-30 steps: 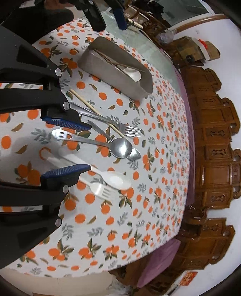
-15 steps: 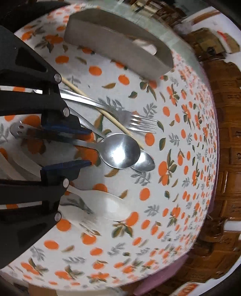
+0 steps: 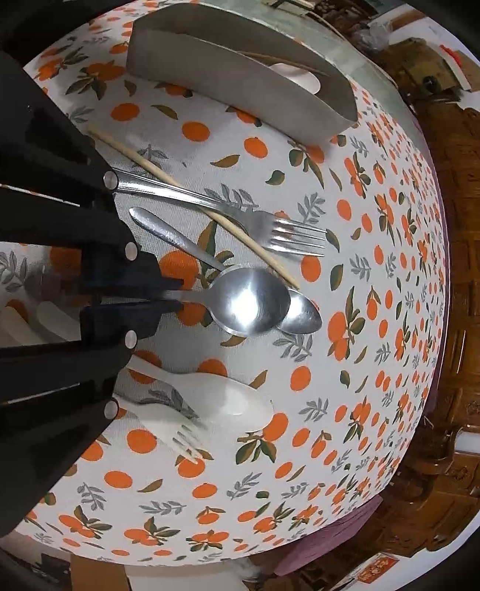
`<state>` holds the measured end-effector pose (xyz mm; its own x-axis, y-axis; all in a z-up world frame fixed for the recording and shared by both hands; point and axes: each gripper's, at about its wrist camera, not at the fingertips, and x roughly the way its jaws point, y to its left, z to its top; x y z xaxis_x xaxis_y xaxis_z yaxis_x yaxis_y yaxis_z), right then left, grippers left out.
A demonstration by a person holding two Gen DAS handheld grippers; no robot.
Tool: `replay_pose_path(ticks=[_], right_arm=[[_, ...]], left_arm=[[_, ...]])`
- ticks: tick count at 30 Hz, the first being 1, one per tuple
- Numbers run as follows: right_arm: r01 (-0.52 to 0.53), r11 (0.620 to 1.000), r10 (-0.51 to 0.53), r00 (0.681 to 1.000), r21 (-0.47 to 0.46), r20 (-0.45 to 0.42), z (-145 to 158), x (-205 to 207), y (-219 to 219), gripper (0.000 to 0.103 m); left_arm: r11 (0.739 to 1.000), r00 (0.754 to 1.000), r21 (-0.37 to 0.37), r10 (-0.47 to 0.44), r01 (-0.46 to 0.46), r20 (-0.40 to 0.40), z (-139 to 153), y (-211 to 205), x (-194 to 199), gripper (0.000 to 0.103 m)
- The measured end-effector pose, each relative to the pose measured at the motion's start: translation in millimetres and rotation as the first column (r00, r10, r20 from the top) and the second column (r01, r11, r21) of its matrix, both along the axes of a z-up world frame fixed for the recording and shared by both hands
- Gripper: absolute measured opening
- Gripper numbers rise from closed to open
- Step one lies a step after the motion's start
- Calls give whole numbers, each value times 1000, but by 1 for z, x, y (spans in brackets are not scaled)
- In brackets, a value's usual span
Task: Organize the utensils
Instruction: 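Grasp the metal spoon with the right tool while the left tool grasps the metal fork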
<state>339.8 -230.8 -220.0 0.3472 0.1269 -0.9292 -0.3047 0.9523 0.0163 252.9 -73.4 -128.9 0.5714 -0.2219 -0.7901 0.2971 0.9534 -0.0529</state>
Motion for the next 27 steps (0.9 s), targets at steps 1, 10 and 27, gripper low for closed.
replay_pose_path(ticks=[1,10,27], right_arm=[[1,1000,-1,1000,7,3,0,-1,-1,7],[26,992,-33,998,123,59,29,-11,-32,7],[41,967,-58,996,252,60,35,-25,-74,7]], left_arm=[[1000,1000,2,0,0,-2,-2,-1,1,89],[1000,998,22,5,-4,-62,-27,-24,16,89],[999,966,0,35,-36,-255,-97,-61,70,30]])
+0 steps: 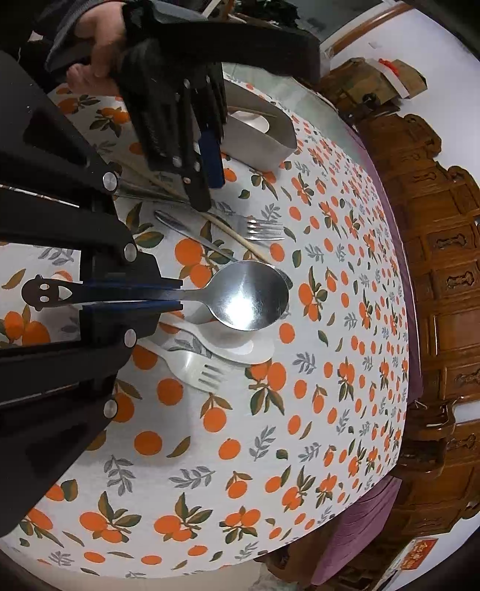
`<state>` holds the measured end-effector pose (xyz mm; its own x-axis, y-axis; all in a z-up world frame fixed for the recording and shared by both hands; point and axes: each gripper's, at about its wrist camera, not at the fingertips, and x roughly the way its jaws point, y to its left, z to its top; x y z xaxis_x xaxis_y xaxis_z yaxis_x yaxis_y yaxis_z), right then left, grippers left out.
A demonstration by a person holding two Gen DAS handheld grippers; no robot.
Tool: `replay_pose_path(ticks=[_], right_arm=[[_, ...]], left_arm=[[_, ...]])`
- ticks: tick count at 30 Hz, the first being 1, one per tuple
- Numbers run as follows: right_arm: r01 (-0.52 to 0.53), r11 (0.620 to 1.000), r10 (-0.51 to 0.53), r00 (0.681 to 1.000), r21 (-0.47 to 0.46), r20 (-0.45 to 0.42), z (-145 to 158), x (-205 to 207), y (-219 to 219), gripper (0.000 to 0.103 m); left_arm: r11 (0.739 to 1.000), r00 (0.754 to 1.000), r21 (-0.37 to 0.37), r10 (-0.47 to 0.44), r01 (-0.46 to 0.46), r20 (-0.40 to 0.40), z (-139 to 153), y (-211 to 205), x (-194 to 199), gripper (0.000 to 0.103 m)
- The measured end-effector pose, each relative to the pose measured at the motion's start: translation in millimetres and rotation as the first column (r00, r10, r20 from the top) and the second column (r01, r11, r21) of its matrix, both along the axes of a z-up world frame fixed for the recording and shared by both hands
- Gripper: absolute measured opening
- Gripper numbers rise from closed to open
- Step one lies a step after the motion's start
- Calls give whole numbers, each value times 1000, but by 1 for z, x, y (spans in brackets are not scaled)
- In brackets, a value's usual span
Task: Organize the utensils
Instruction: 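Grasp the metal spoon with the right tool while the left tool grasps the metal fork, then carry the metal fork and metal spoon over the silver tray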
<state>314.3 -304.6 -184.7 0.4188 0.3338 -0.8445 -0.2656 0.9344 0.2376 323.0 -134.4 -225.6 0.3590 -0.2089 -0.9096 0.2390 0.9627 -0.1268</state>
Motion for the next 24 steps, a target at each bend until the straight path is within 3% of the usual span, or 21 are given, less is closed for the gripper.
replay_pose_path(ticks=[6,10,15,24], right_arm=[[2,1000,-2,1000,4,-2,-1,0,-3,7],[-3,1000,3,1000,3,-3,-1,-1,-2,7],[-6,1000,6,1000,3,-3,-1,-6,2,7],[-6,1000,6,1000,5,11,8,-16,9,7]], left_arm=[[1000,1000,4,7,-7,-3,-5,-5,8,25],[1000,1000,-23,-1,0,-17,-5,-6,10,10],[999,1000,-47,11,-12,-24,-4,-2,8,7],[999,998,-45,-13,15,54,21,3,-19,6]])
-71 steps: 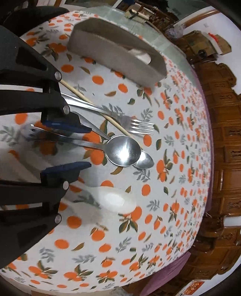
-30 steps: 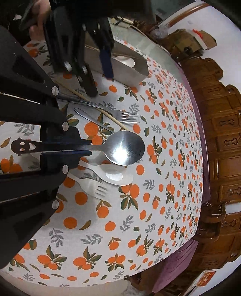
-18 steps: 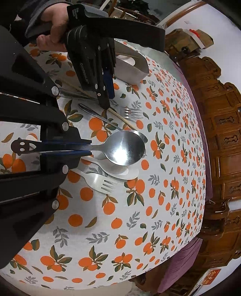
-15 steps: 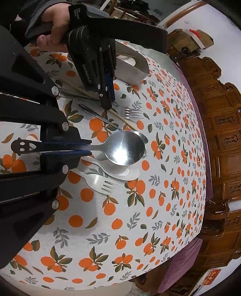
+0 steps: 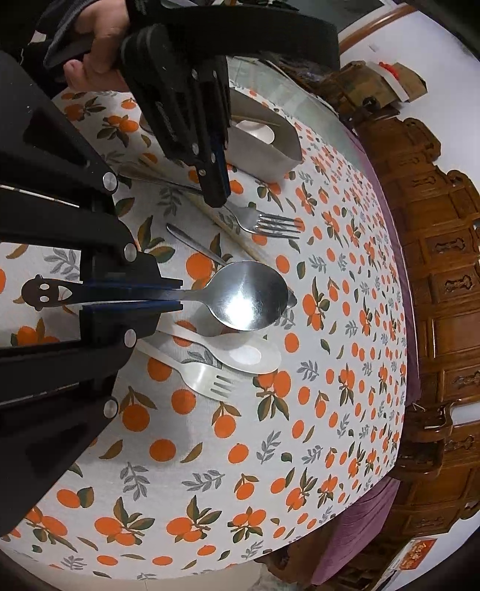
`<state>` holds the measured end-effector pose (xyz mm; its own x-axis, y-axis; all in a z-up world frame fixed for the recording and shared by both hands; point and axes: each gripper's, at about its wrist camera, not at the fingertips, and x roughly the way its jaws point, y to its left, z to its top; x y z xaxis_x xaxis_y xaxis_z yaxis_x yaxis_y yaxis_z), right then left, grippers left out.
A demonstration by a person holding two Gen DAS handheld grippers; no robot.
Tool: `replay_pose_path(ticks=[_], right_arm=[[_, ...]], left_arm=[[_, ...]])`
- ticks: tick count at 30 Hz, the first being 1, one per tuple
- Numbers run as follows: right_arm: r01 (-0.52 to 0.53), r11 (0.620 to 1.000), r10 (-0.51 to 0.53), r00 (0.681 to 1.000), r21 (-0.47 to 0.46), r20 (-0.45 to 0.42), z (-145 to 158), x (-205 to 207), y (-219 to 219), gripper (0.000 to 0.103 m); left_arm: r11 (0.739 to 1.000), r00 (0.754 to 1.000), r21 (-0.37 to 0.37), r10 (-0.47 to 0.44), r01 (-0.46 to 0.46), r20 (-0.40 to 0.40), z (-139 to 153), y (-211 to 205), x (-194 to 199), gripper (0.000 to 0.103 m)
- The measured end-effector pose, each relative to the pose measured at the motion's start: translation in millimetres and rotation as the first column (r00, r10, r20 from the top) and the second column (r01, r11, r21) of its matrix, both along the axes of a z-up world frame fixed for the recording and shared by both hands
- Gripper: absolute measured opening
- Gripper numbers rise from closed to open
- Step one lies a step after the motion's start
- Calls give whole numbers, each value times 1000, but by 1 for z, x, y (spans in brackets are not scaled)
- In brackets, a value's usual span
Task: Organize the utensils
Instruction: 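Carry the metal fork and metal spoon over the silver tray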
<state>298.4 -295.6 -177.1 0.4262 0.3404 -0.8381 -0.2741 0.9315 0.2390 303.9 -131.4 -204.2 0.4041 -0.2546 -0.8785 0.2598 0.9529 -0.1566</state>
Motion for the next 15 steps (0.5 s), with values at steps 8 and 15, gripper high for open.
replay_pose_path(ticks=[8,15], right_arm=[[-1,1000,1,1000,6,27,15,-10,7,7],[-7,1000,5,998,18,68,35,-18,14,7]], left_arm=[[1000,998,-26,1,1,60,32,9,-18,6],[999,991,-48,4,3,132,69,20,-37,6]])
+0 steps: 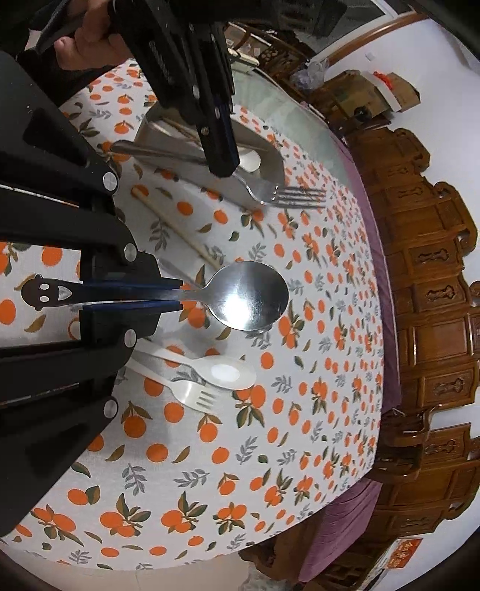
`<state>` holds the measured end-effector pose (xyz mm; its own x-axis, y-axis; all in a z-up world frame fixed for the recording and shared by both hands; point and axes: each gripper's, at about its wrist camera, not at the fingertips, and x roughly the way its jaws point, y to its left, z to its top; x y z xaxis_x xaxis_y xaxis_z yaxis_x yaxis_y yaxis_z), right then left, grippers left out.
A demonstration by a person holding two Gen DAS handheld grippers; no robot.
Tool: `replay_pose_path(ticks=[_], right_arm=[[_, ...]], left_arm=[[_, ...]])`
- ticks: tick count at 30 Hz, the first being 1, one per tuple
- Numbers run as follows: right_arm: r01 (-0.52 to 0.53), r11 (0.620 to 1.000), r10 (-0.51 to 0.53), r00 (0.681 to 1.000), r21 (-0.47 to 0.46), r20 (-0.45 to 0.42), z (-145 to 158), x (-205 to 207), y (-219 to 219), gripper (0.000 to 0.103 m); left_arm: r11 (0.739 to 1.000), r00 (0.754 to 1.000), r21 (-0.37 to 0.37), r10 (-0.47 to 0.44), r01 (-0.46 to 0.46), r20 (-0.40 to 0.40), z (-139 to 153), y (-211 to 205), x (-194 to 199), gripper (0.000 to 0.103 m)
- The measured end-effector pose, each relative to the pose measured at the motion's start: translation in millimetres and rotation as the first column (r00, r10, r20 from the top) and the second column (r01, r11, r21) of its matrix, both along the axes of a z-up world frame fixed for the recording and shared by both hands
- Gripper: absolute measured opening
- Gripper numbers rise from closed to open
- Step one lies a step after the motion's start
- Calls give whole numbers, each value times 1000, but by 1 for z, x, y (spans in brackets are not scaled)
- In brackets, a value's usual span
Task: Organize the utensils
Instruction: 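Carry the metal fork and metal spoon over the silver tray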
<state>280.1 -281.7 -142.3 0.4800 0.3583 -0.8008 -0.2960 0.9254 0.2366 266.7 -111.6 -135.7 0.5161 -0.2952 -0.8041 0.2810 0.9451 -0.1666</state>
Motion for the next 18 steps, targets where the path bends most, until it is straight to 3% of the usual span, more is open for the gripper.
replay_pose_path(ticks=[9,18], right_arm=[[-20,1000,20,998,4,55,27,-9,18,7],[-54,999,54,995,-3,87,45,-17,46,7]], left_arm=[[1000,997,-20,23,-22,71,38,27,-22,6],[998,994,-22,57,-55,98,50,65,-34,6]])
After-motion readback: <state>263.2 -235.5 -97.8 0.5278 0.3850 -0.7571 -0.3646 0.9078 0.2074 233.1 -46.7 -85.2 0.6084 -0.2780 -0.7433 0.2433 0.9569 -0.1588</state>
